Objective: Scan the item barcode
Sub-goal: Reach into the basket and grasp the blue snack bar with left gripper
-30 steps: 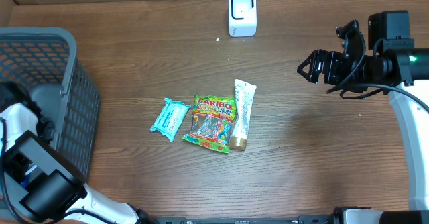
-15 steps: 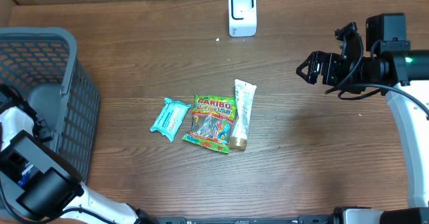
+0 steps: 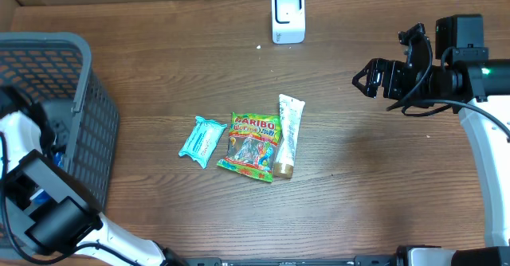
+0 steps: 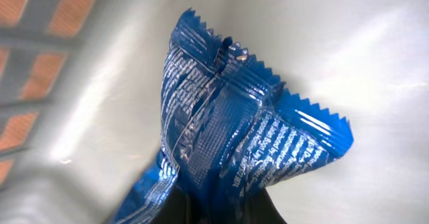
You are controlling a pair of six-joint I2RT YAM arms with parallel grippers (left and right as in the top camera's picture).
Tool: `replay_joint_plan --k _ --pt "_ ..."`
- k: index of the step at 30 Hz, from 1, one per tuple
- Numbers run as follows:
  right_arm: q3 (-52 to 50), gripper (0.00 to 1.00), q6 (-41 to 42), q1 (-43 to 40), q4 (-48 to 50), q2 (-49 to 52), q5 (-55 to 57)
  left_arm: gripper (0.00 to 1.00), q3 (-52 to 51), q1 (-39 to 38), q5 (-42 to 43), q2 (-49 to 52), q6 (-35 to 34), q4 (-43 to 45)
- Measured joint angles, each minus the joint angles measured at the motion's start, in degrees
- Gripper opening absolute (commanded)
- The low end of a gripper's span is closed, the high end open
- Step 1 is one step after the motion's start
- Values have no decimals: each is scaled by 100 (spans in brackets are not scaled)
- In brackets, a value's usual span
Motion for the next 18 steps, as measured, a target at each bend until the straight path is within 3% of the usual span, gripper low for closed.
replay_joint_plan --k 8,18 --pt "0 100 2 0 -13 0 0 4 2006 -542 691 -247 -756 -1298" --pt "0 100 2 0 -9 0 0 4 2238 -595 1298 -1510 -1292 -1266"
